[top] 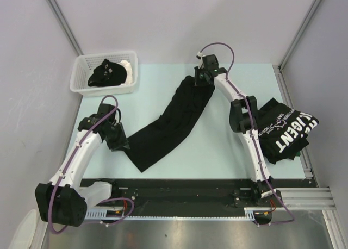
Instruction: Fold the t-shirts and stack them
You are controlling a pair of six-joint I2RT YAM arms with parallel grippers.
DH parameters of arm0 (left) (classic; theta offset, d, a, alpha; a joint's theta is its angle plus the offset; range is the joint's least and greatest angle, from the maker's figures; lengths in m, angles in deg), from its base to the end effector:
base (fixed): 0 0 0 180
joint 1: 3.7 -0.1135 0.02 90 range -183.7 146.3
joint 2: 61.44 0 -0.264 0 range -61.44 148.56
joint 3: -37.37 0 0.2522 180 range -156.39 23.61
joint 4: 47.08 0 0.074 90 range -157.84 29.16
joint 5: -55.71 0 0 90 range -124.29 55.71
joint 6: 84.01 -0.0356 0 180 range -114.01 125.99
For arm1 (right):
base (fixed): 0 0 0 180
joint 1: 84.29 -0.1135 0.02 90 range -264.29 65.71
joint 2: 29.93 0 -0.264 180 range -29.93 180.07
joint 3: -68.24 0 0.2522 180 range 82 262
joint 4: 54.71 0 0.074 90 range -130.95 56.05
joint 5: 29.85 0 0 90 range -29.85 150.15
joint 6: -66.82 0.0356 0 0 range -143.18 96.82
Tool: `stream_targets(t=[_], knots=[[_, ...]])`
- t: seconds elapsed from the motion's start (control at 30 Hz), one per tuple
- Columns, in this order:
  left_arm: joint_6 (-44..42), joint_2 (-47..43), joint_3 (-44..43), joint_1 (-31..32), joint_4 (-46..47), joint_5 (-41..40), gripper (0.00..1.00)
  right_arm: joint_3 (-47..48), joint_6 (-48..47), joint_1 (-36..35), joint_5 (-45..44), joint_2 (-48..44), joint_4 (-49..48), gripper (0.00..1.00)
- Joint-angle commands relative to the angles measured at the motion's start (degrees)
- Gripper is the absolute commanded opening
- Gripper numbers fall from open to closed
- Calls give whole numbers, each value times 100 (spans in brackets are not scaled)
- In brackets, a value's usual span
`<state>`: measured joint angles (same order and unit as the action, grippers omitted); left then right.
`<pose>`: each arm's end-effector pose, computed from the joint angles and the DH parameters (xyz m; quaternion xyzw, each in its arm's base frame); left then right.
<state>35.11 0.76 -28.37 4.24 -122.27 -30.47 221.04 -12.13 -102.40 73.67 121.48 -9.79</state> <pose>0.1810 -0.0276 0.2586 -0.1761 0.9708 -0.0818 0.1406 0.5512 0.1890 0.1711 -0.1025 0.9079 0.2033 0.3519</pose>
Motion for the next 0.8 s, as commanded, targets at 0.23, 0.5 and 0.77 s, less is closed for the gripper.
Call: stream_targets(t=[0.23,0.5,0.77], knots=[[76,-93,-66,58,-1,67,35,150,20,369,-578,-86,-251,10],[-12,38,-163,58,-27,49,35,141,-94,633,-675,142,-145,10],[14,100,-171,58,8,102,35,158,-6,659,-499,318,-277,23]])
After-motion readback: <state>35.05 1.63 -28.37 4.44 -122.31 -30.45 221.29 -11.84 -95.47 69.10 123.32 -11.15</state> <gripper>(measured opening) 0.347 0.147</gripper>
